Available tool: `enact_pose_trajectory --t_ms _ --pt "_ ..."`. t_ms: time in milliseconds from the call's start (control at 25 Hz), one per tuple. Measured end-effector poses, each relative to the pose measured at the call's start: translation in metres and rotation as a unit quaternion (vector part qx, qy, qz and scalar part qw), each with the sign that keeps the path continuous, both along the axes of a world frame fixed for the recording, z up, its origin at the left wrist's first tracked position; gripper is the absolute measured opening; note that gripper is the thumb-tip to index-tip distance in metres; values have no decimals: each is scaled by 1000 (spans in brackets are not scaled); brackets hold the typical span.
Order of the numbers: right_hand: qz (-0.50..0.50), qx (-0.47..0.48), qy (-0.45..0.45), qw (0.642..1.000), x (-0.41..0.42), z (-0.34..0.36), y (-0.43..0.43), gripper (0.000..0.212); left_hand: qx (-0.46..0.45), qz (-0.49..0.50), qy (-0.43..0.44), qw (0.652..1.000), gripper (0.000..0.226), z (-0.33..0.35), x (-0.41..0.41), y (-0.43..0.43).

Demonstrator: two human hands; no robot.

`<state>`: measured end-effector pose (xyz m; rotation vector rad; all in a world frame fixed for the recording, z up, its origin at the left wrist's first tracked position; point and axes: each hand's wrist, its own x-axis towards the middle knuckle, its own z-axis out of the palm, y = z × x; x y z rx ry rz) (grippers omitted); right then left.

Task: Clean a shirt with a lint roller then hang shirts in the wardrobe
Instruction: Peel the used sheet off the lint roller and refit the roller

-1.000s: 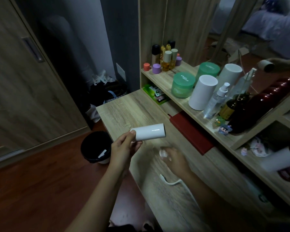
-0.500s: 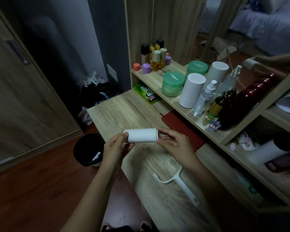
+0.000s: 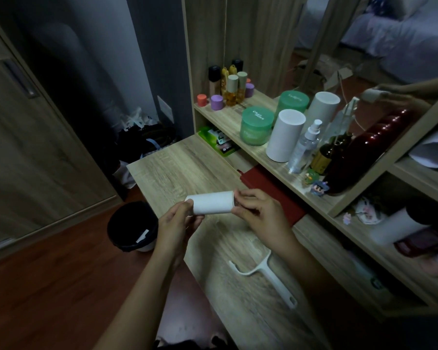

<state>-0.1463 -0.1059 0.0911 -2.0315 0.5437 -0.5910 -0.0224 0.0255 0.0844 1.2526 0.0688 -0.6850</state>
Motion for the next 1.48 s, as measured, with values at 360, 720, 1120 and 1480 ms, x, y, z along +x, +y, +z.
enact_pose_trajectory --t_ms 360,720,1120,1480 --pt "-95 -31 -45 994 8 -9 15 31 35 18 -5 999 32 0 5 -22" --pt "-90 -61 -45 993 14 -10 15 33 -5 61 36 997 34 7 5 -45" --pt "-159 124 -92 975 -3 -15 -2 38 -30 38 199 979 36 -5 2 -55" --pt "-188 114 449 866 -62 -128 4 52 -15 21 239 971 16 -14 -2 -53"
